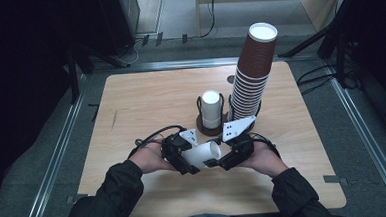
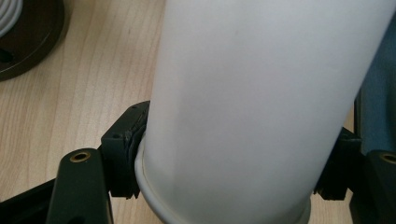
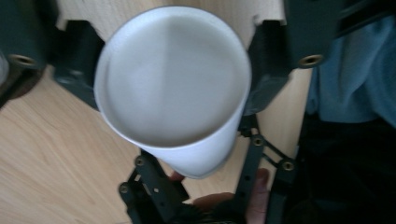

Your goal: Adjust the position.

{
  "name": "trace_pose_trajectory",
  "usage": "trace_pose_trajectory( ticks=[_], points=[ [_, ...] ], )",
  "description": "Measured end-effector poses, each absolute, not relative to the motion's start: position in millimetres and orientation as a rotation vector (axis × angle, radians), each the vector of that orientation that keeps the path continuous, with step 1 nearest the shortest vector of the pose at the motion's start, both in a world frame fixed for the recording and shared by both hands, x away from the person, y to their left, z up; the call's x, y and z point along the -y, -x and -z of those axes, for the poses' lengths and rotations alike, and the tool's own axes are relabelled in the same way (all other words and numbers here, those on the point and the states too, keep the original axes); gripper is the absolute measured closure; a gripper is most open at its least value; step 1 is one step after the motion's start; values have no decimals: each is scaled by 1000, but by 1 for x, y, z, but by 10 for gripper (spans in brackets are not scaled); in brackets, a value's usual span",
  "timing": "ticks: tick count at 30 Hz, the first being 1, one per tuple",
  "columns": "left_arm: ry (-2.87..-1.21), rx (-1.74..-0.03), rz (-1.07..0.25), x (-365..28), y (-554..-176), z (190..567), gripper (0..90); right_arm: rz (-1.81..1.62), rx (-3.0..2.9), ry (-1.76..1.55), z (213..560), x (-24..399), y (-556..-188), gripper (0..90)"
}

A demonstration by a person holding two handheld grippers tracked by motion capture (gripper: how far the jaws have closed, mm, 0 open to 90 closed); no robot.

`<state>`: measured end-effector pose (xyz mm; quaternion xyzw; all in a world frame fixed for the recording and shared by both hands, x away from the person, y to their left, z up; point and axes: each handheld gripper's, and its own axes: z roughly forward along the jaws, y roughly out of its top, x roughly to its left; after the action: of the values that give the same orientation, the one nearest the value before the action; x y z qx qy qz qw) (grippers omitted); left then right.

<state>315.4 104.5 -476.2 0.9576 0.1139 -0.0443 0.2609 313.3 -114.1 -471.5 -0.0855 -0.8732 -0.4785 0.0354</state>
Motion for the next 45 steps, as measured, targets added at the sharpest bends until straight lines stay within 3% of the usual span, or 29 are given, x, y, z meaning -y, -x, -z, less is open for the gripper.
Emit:
trace_pose_trajectory(
  ticks=[5,6,10,17,32,45],
  points=[
    [-2575,-306,97,-106,-314,474,230,1473,2677,244,470,114,-313,341],
    [-2559,-314,98,-105,-314,473,97,1472,2680,255,469,115,-314,341],
    [-2515,-332,77,-106,-313,468,0,1474,2685,263,470,117,-315,341],
    [-2459,-371,31,-114,-314,464,0,1530,2667,279,468,123,-317,340],
    [-2219,-409,81,-118,-317,459,1,1784,2450,346,459,136,-320,339],
    [-2088,-410,119,-126,-318,455,210,1854,2342,371,458,137,-321,340]
  ],
)
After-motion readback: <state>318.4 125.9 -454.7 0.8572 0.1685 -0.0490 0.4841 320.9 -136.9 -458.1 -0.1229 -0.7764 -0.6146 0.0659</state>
